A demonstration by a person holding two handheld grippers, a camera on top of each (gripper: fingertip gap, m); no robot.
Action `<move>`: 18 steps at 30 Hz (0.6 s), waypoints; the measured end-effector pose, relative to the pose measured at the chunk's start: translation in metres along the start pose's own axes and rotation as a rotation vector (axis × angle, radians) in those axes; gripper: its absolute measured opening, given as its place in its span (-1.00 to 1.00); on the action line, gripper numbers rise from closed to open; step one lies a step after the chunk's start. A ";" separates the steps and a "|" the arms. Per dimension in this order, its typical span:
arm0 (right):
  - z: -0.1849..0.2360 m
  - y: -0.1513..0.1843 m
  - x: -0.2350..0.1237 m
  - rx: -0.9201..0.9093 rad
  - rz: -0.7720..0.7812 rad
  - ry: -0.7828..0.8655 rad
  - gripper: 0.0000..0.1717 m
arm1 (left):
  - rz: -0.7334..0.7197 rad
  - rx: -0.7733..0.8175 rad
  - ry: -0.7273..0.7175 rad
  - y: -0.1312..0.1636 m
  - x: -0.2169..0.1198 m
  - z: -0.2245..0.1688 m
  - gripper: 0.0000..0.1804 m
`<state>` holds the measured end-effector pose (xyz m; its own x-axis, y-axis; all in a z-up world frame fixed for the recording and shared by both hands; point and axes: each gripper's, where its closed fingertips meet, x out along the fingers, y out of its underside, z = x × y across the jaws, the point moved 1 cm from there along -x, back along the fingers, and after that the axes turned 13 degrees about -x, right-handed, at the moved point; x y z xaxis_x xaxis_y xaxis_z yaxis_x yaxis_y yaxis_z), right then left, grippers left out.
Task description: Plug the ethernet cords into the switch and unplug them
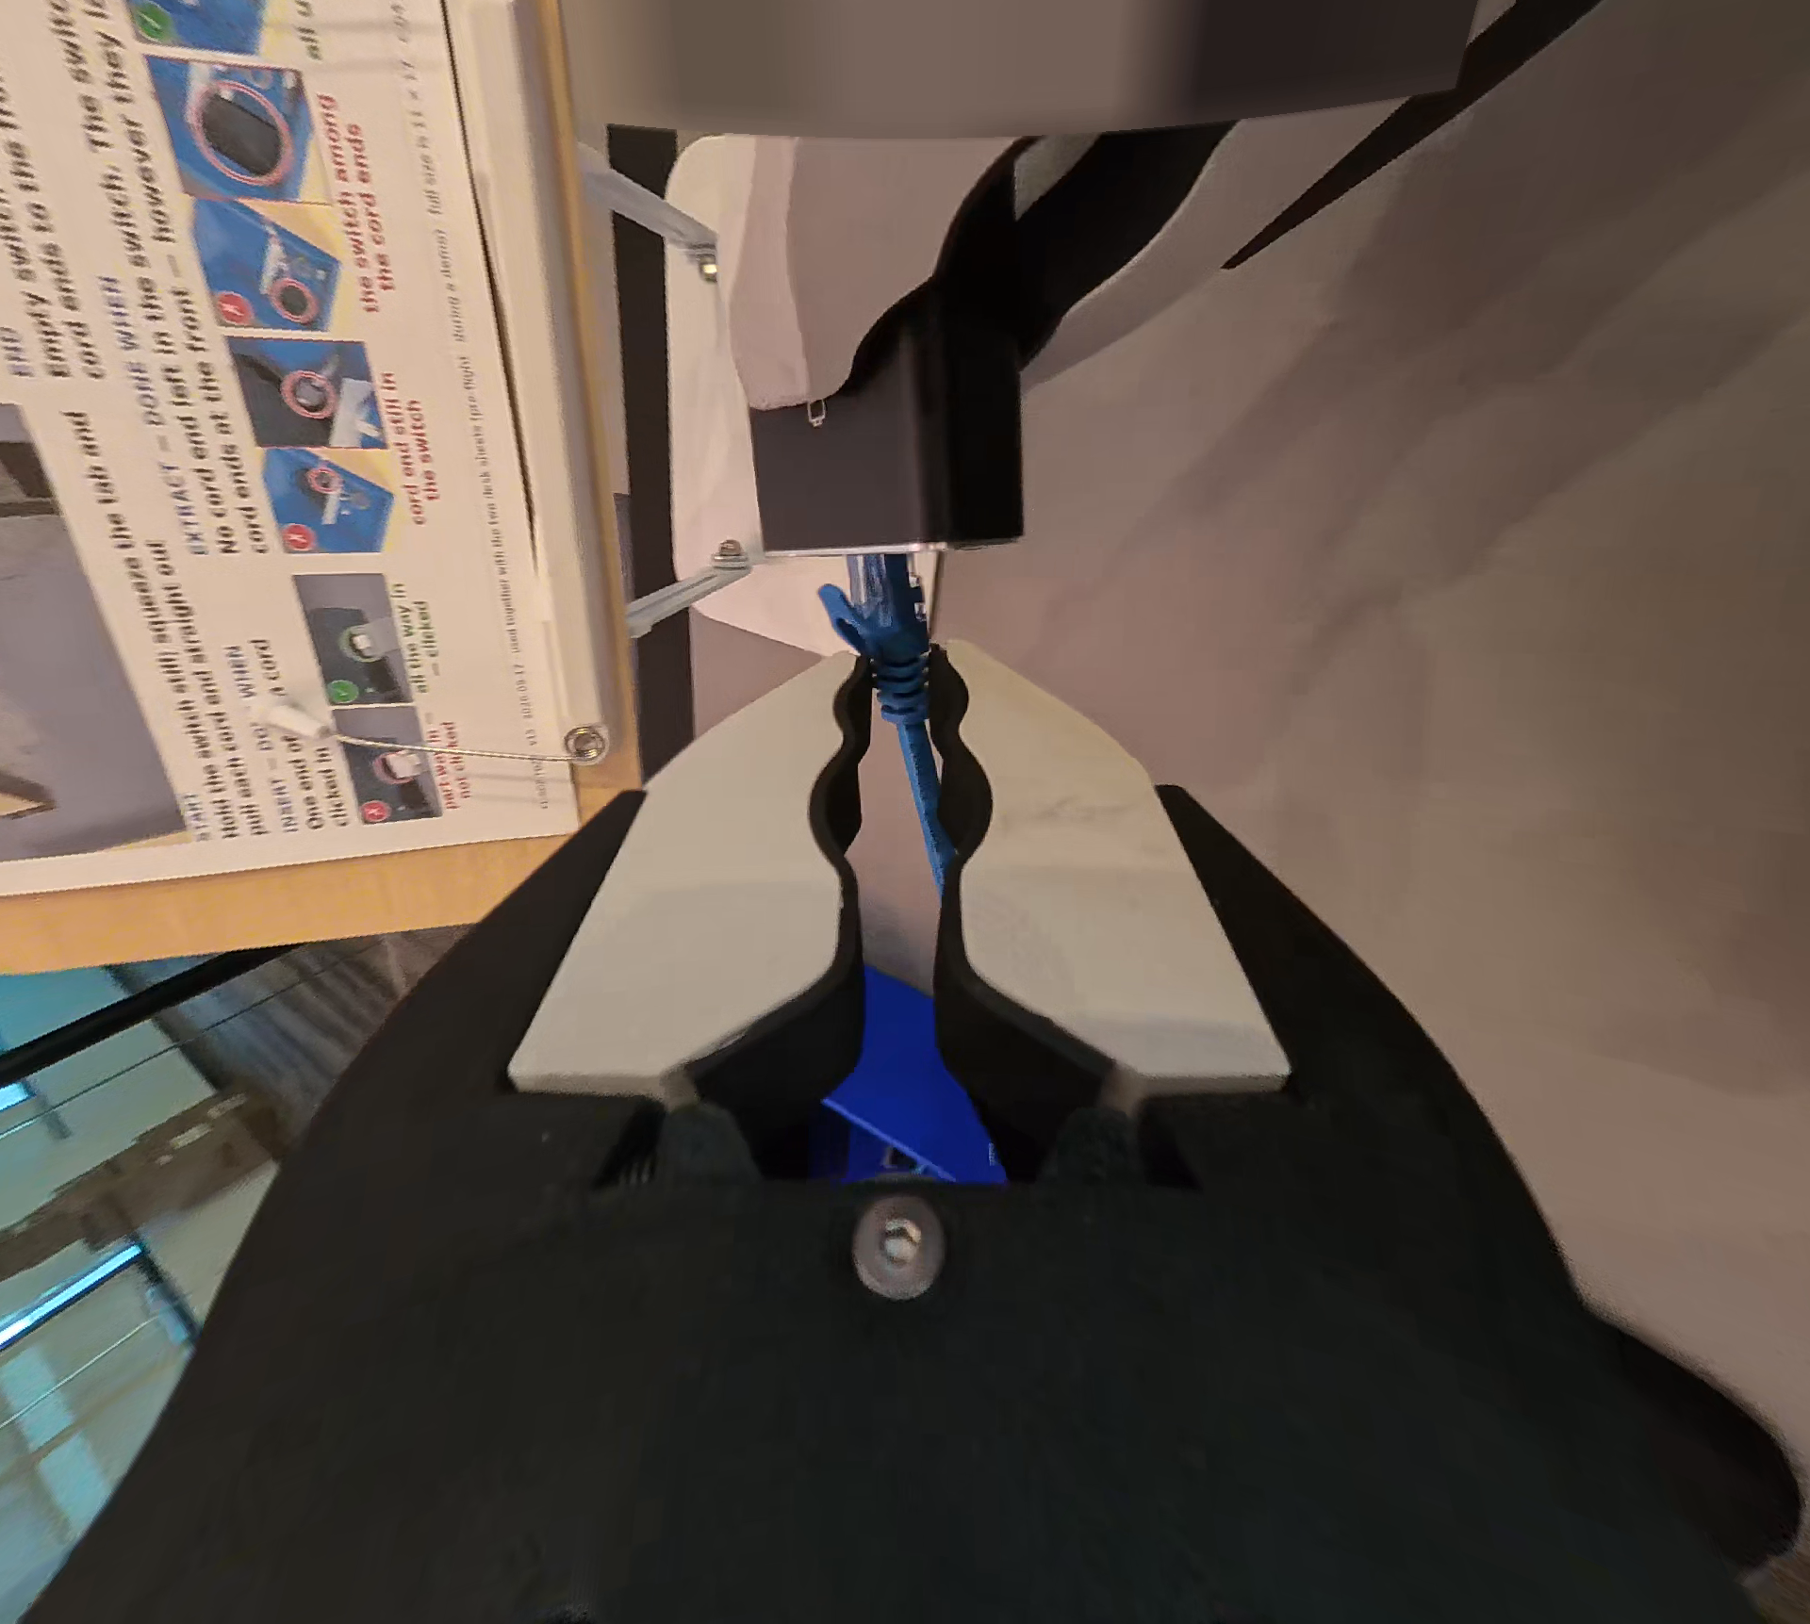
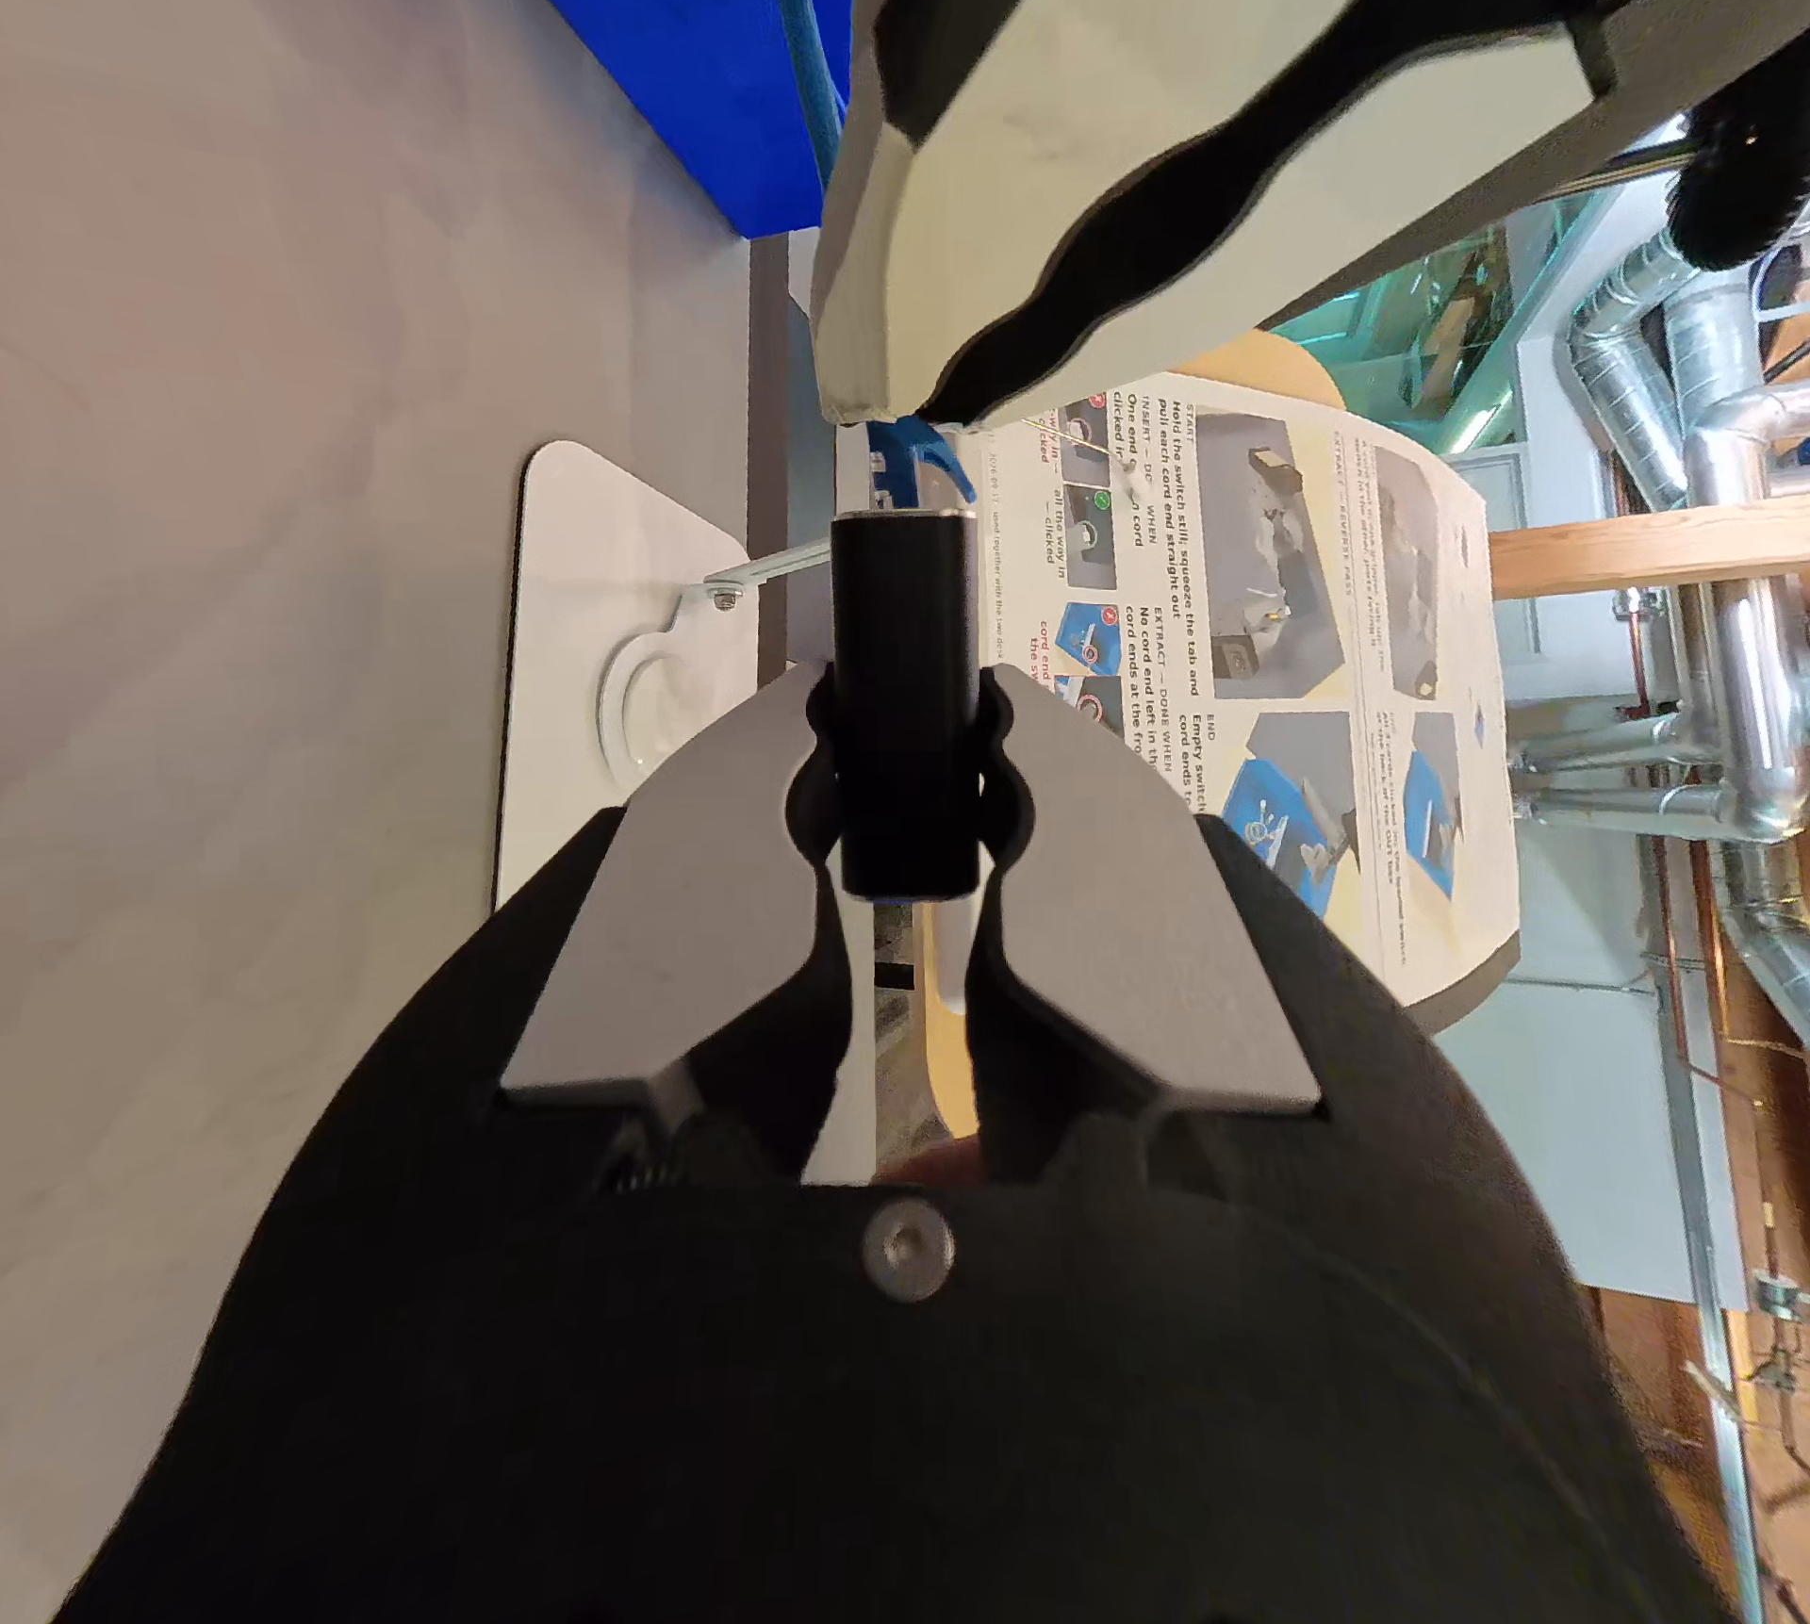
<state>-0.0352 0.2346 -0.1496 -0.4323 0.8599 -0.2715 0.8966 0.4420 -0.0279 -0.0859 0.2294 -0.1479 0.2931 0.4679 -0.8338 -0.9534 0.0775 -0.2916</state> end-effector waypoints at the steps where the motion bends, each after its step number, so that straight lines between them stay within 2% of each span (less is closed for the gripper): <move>1: -0.001 0.000 0.000 0.009 0.000 -0.002 -0.72 | 0.001 0.019 -0.028 -0.001 -0.001 0.001 -0.89; 9: -0.011 0.002 -0.007 0.124 -0.051 -0.005 -0.71 | -0.058 0.103 -0.258 -0.010 -0.013 0.007 -0.89; 12: -0.017 0.001 -0.011 0.135 -0.053 0.020 -0.71 | -0.137 0.109 -0.329 -0.014 -0.022 0.010 -0.89; 15: -0.023 -0.002 -0.016 0.155 -0.093 0.049 -0.72 | -0.213 0.180 -0.442 -0.018 -0.031 0.010 -0.90; 18: -0.026 -0.005 -0.020 0.167 -0.128 0.055 -0.72 | -0.280 0.194 -0.464 -0.019 -0.037 0.009 -0.90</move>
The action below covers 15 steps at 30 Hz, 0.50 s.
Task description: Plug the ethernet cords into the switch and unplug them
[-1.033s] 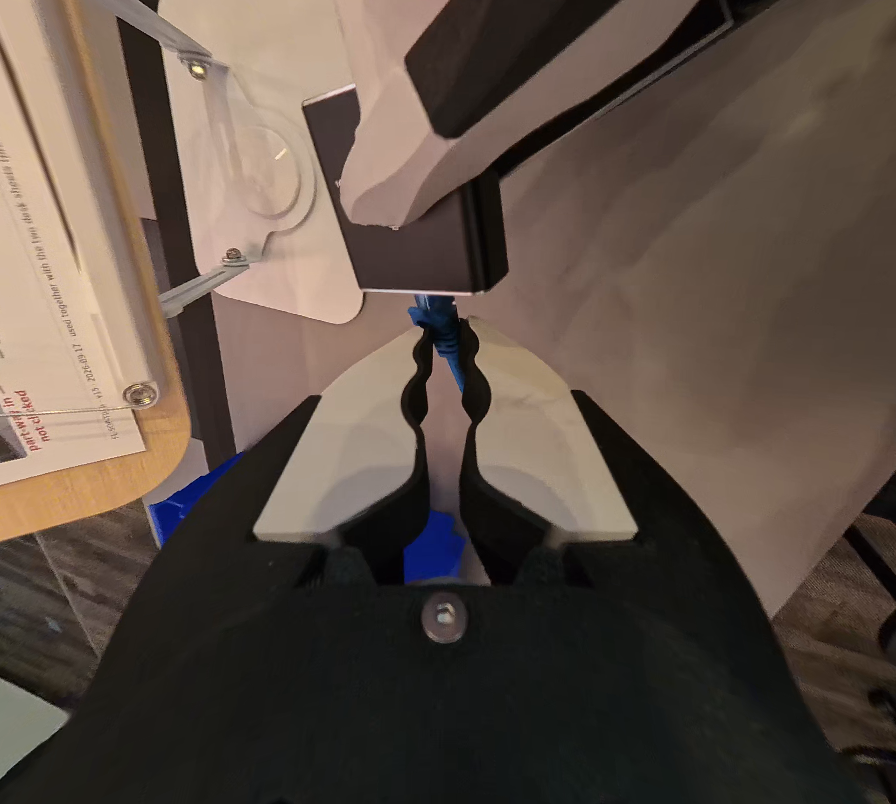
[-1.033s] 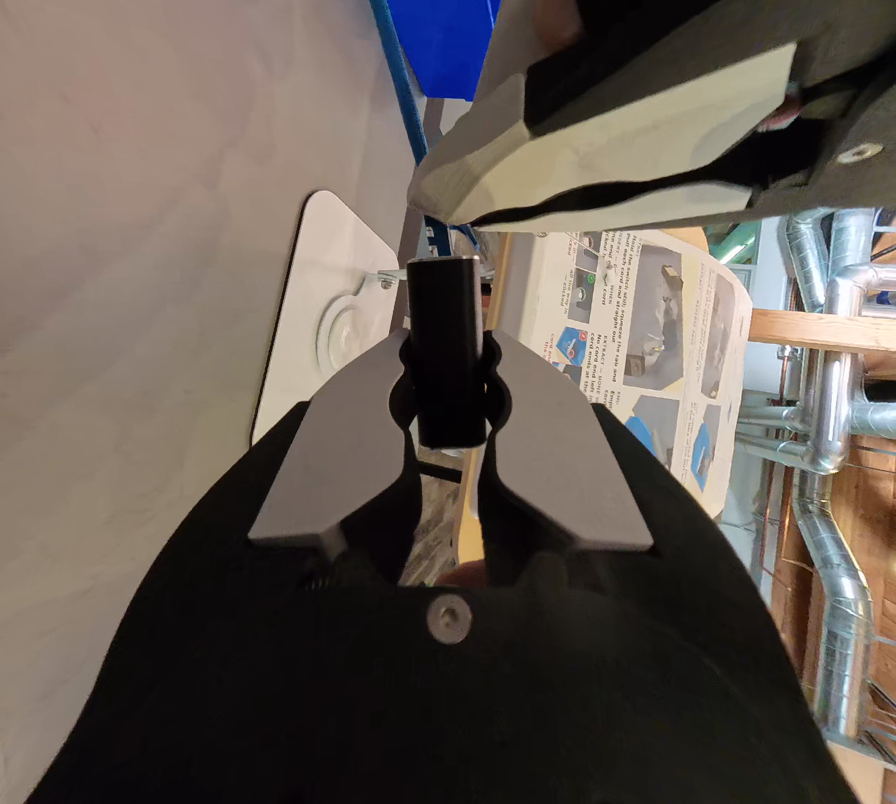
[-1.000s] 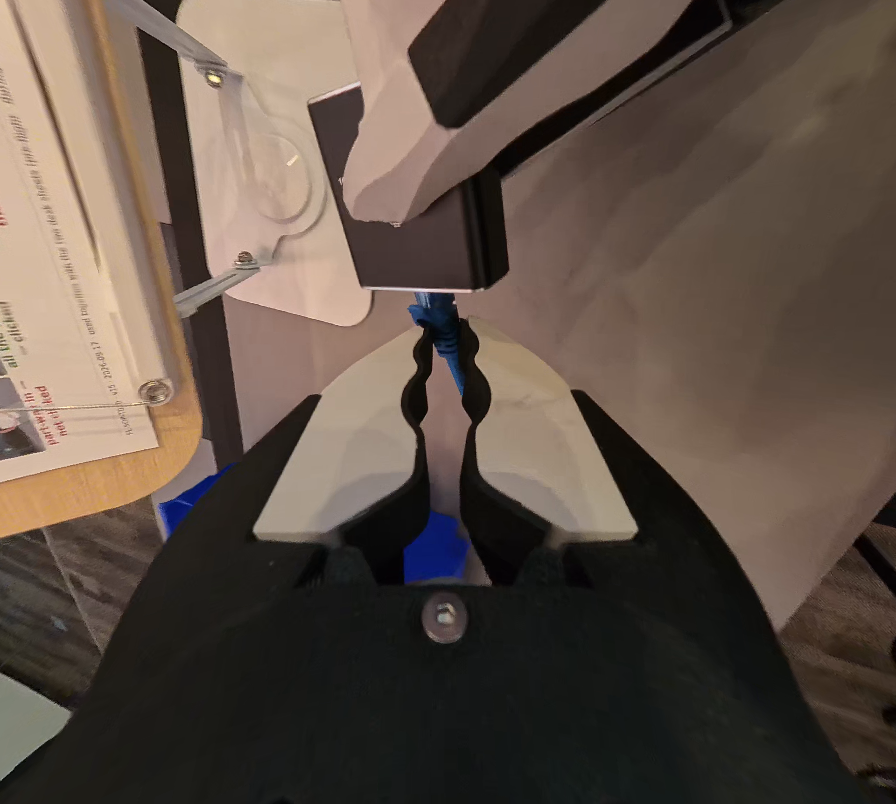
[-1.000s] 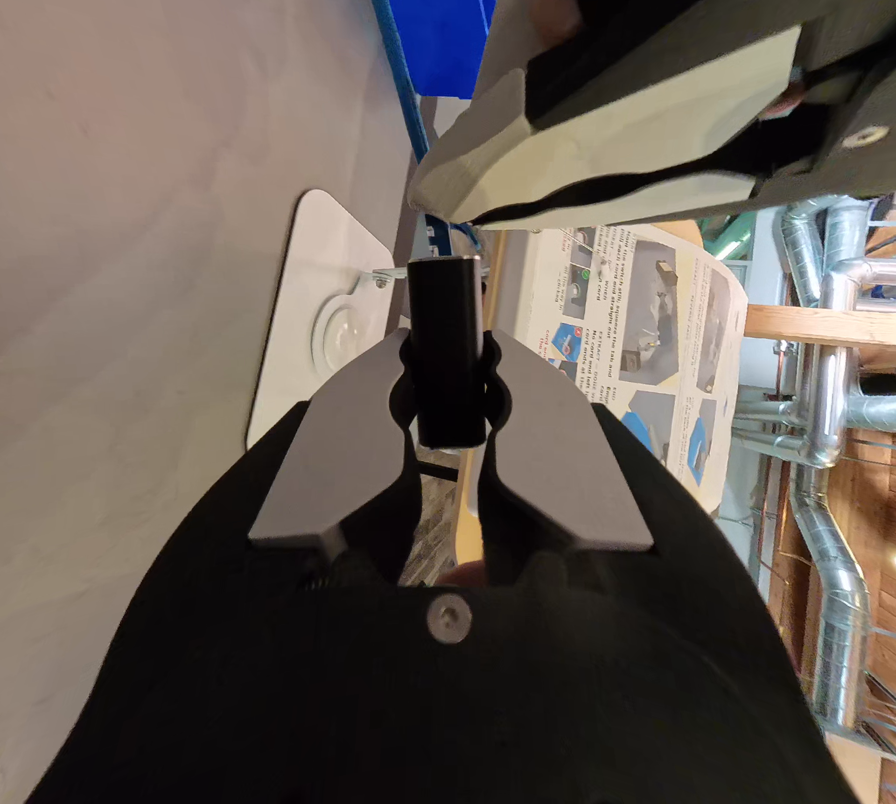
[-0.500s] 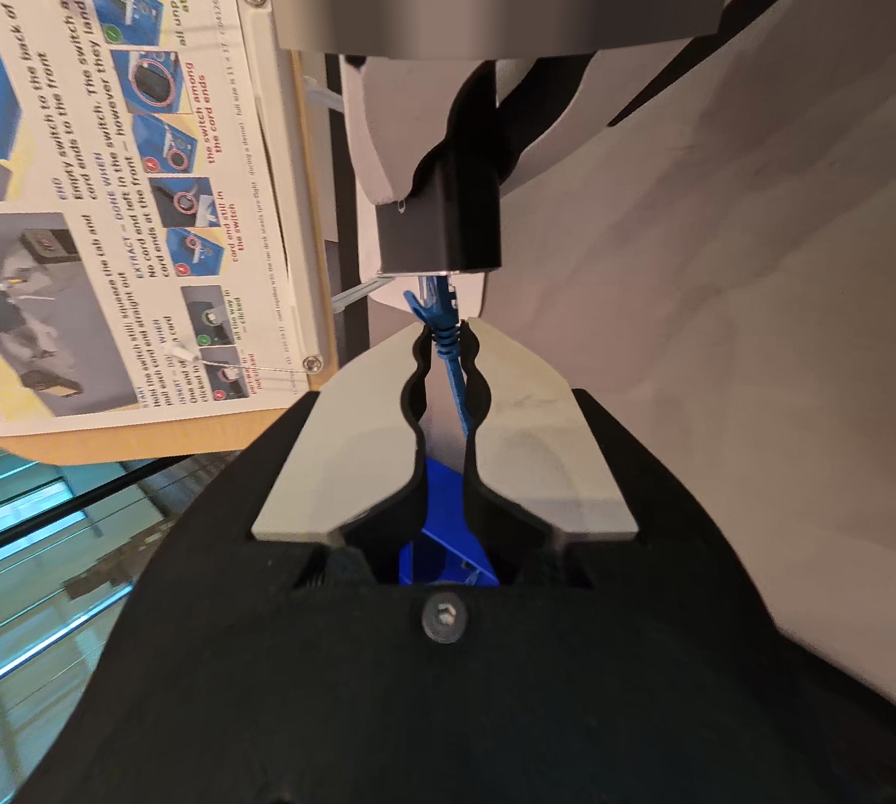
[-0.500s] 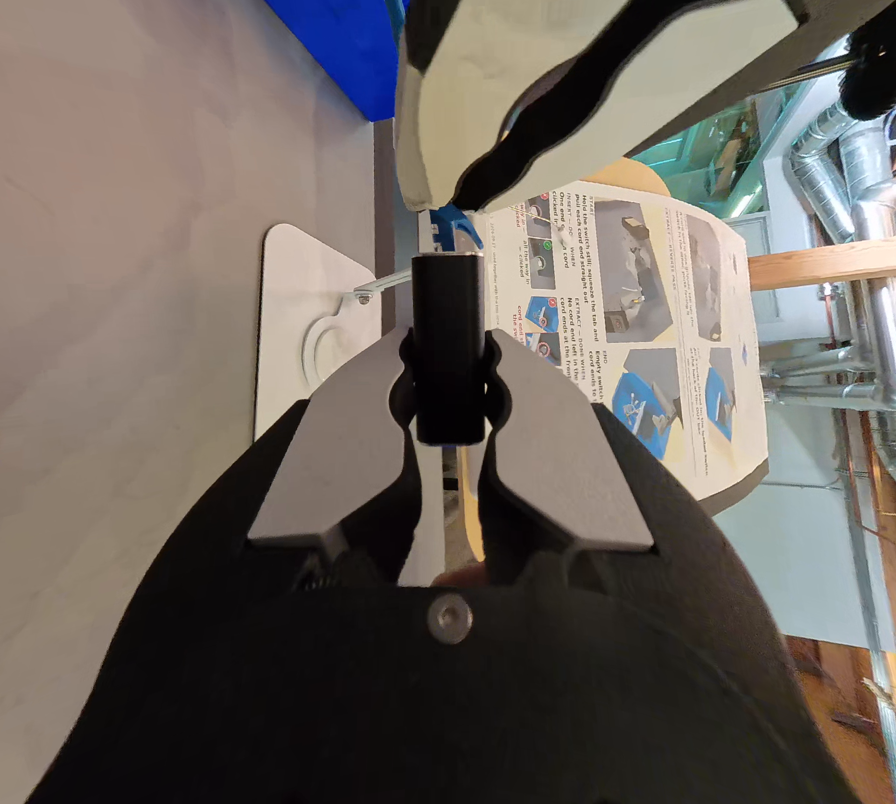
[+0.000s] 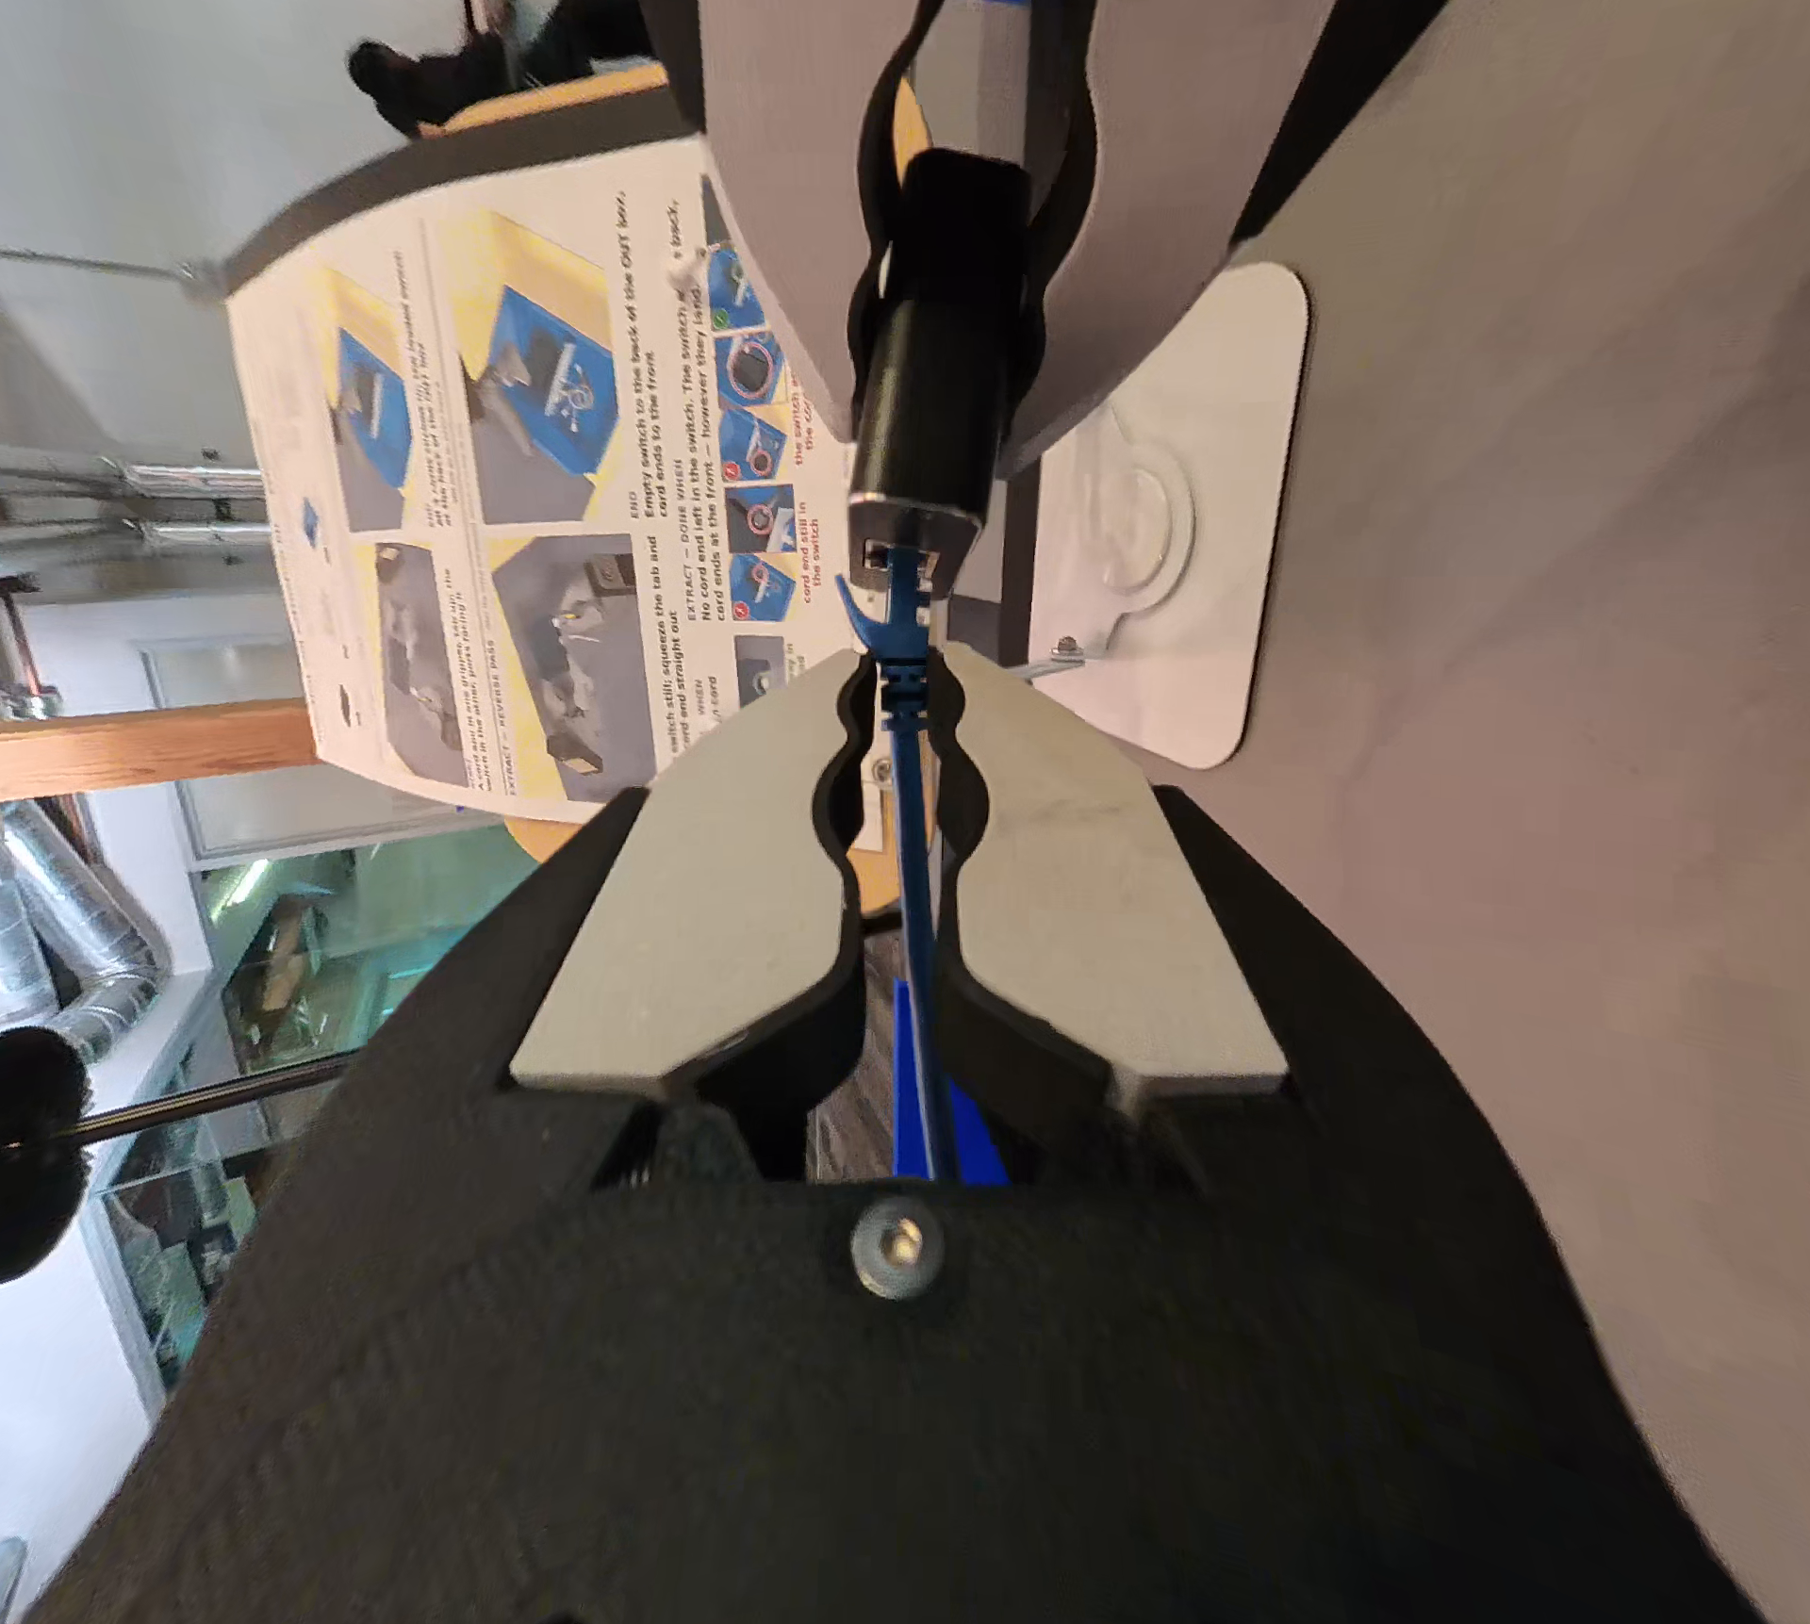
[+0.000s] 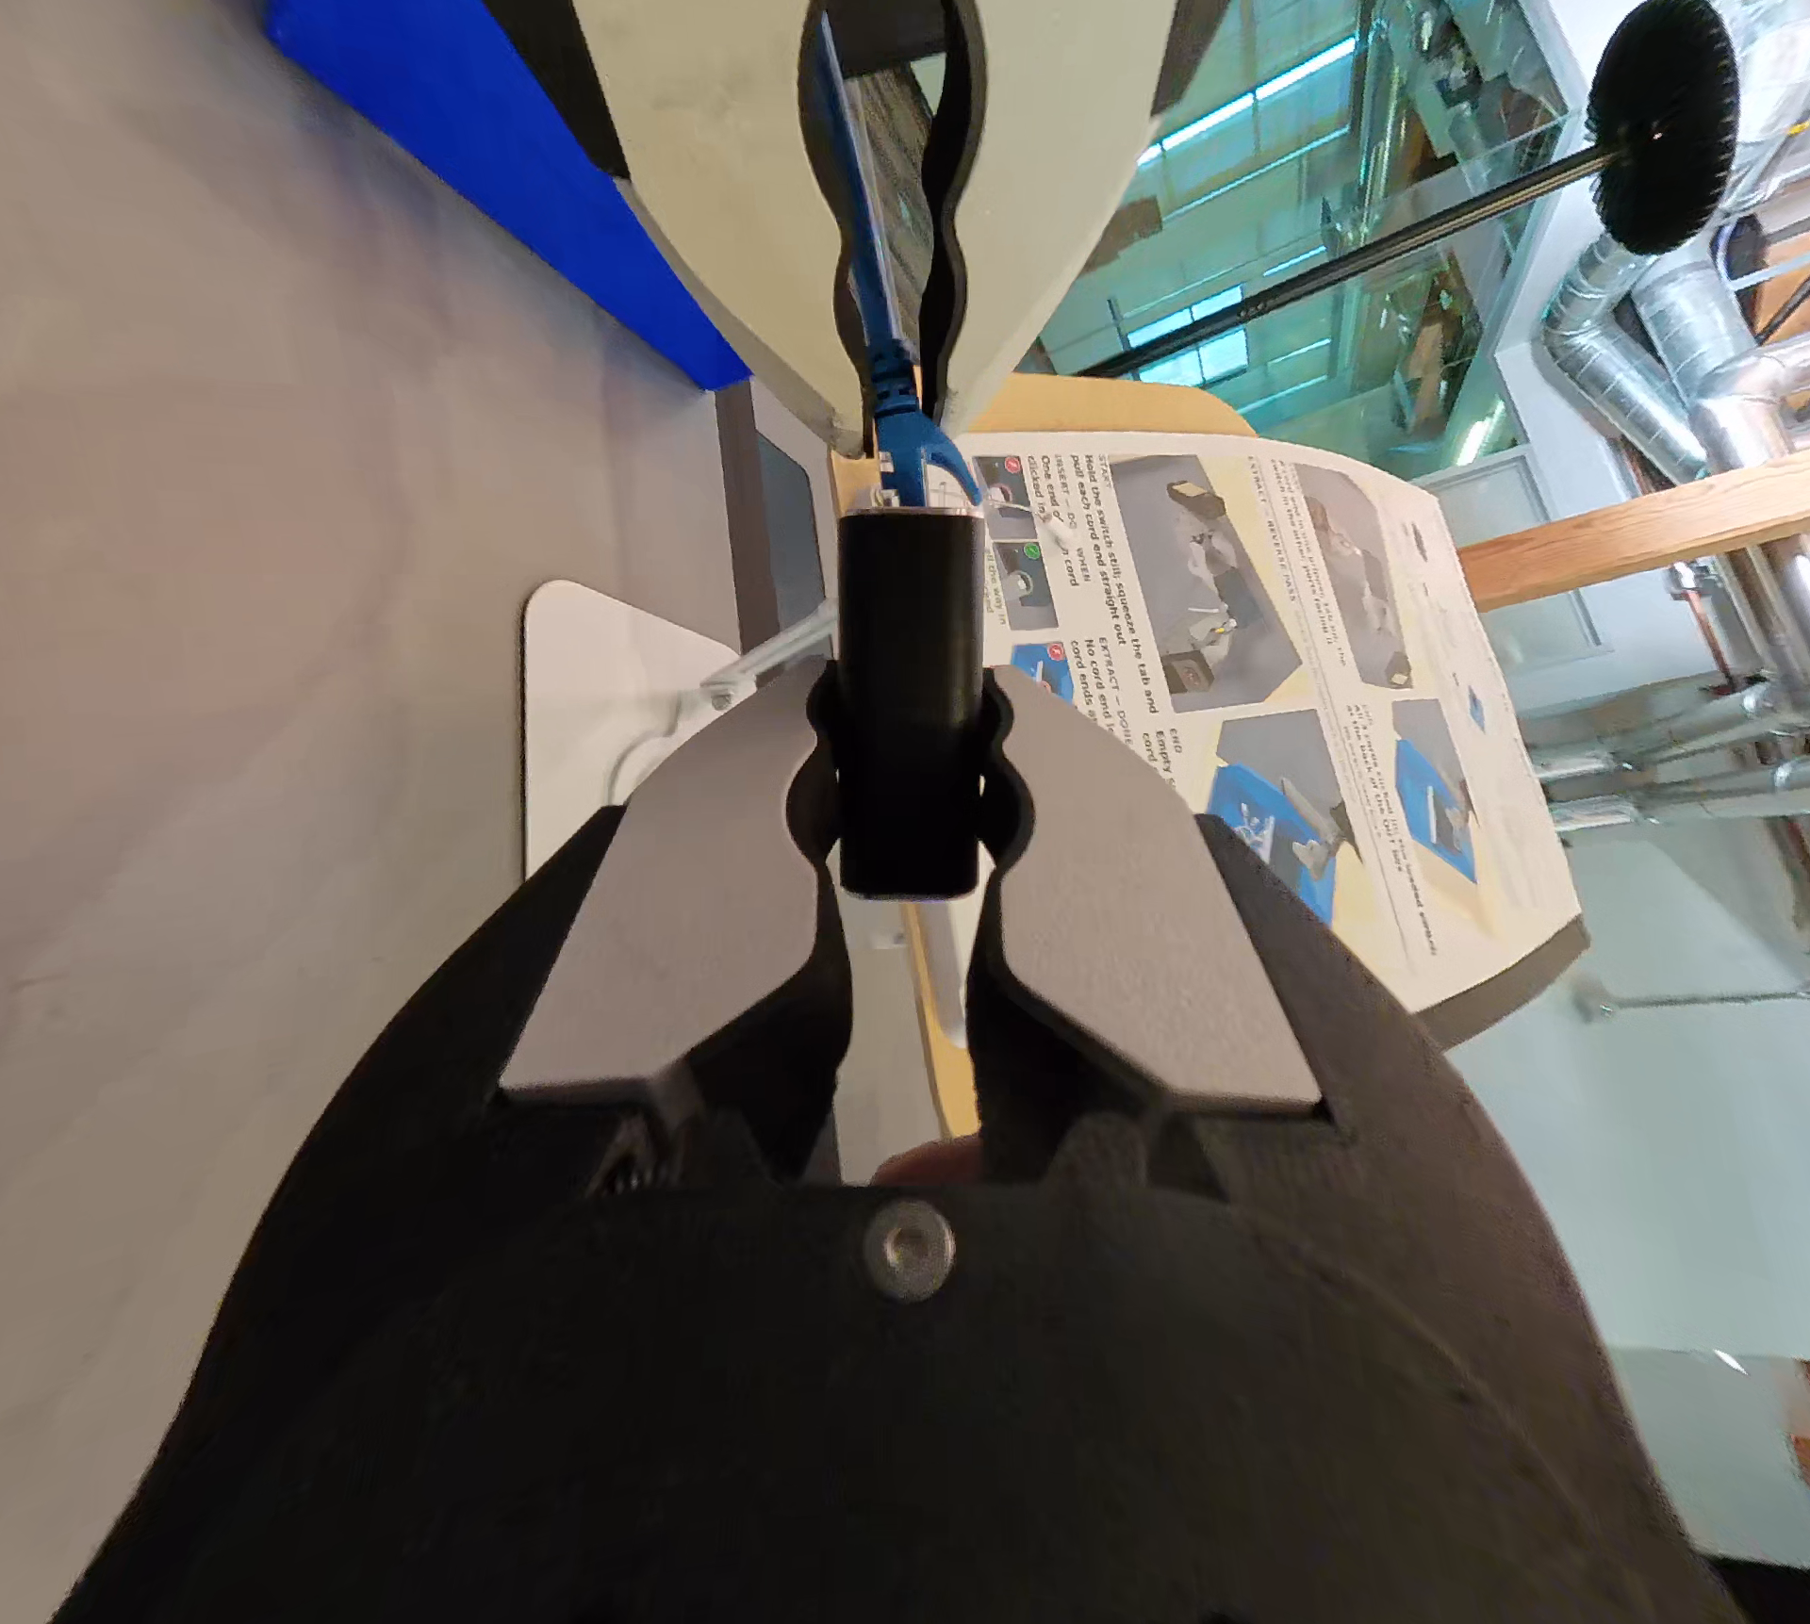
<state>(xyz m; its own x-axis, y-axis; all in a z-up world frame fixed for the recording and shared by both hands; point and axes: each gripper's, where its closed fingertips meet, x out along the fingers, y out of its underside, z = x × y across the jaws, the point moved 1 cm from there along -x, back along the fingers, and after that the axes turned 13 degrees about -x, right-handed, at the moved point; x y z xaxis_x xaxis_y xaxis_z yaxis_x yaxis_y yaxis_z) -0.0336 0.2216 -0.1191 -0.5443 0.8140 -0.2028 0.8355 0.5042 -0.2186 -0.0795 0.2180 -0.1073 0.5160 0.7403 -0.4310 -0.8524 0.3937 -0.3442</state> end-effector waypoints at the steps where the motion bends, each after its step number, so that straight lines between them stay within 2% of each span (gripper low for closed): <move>1: -0.001 -0.002 -0.001 0.017 -0.019 -0.006 -0.72 | -0.019 -0.011 -0.001 -0.001 -0.002 0.000 -0.90; 8: -0.002 -0.014 -0.006 0.044 -0.079 -0.019 -0.72 | 0.017 0.047 -0.037 0.006 -0.006 0.004 -0.92; 15: 0.001 -0.017 -0.010 -0.051 -0.042 -0.029 -0.72 | 0.042 0.140 -0.051 0.005 -0.007 0.002 -0.93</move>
